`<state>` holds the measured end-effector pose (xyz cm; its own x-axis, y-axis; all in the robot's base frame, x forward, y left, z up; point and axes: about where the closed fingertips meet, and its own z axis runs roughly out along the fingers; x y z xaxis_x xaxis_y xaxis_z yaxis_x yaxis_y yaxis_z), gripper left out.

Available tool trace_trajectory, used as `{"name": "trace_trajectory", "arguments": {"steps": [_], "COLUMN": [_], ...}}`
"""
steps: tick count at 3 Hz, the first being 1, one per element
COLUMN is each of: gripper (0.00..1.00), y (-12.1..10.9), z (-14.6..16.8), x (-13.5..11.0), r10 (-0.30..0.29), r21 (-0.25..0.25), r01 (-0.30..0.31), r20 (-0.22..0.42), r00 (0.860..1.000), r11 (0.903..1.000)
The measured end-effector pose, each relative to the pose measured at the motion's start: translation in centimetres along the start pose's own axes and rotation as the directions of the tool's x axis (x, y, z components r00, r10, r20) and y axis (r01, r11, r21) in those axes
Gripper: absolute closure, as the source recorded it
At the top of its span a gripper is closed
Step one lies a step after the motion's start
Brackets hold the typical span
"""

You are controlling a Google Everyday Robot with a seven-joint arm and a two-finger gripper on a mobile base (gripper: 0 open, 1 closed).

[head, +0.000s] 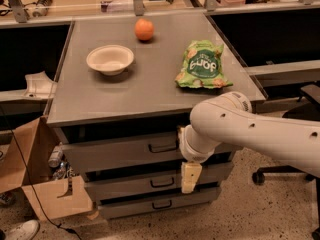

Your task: Open top drawer

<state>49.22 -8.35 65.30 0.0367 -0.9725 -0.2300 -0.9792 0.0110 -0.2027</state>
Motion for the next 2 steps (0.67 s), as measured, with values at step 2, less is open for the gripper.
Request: {"name": "trace_trajectory", "arguments": {"steps": [2], "gripper": [0.0], "y": [4.5], "z": [-6.2], "x": [1.3], "r10": [0.045], "r21": [-0.053], "r01": [-0.042], "r20": [0.055], "r00": [0.998], "r11": [0.9977]}}
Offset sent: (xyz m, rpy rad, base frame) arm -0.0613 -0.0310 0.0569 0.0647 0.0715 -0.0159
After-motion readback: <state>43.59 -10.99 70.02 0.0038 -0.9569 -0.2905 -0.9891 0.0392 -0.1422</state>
